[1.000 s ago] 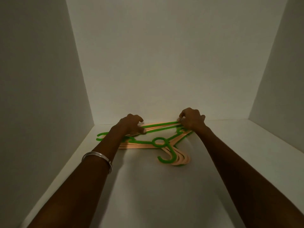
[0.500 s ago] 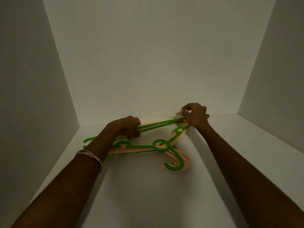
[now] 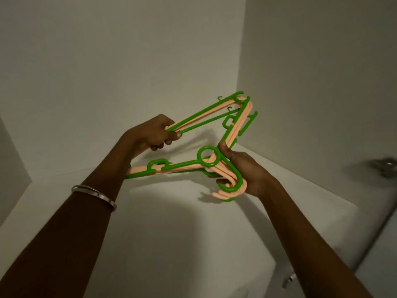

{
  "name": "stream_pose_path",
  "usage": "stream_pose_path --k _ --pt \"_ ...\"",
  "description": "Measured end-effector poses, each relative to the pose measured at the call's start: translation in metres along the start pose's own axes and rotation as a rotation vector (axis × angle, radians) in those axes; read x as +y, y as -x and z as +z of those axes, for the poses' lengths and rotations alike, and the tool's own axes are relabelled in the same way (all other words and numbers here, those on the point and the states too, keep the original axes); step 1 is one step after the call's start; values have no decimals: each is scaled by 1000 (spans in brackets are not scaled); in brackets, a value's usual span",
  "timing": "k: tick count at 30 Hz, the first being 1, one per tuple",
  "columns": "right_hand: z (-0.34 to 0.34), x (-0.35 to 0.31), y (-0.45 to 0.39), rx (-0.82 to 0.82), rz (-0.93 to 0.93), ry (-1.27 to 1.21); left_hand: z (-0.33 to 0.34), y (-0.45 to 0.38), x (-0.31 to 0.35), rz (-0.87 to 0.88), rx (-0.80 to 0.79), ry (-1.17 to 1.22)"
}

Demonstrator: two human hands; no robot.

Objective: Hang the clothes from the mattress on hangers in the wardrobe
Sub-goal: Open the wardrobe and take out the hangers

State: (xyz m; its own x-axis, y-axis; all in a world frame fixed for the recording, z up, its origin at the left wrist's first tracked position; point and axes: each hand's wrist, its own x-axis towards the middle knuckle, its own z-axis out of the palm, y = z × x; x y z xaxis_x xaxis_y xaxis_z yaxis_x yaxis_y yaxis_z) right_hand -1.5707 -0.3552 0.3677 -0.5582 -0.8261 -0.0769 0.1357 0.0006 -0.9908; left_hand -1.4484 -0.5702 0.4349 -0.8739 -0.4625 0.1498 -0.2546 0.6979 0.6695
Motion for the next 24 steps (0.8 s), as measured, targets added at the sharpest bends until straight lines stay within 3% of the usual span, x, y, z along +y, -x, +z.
stream_pose_path --k 6,13,19,24 --pt "-68 -1 151 291 -146 -52 85 30 116 208 -125 7" --pt "-149 52 384 643 -124 66 237 140 254 425 -458 46" --pt "-176 127 585 997 -106 163 375 267 324 429 -870 193" --pt "-165 176 745 1171 41 268 487 399 356 304 -1196 430"
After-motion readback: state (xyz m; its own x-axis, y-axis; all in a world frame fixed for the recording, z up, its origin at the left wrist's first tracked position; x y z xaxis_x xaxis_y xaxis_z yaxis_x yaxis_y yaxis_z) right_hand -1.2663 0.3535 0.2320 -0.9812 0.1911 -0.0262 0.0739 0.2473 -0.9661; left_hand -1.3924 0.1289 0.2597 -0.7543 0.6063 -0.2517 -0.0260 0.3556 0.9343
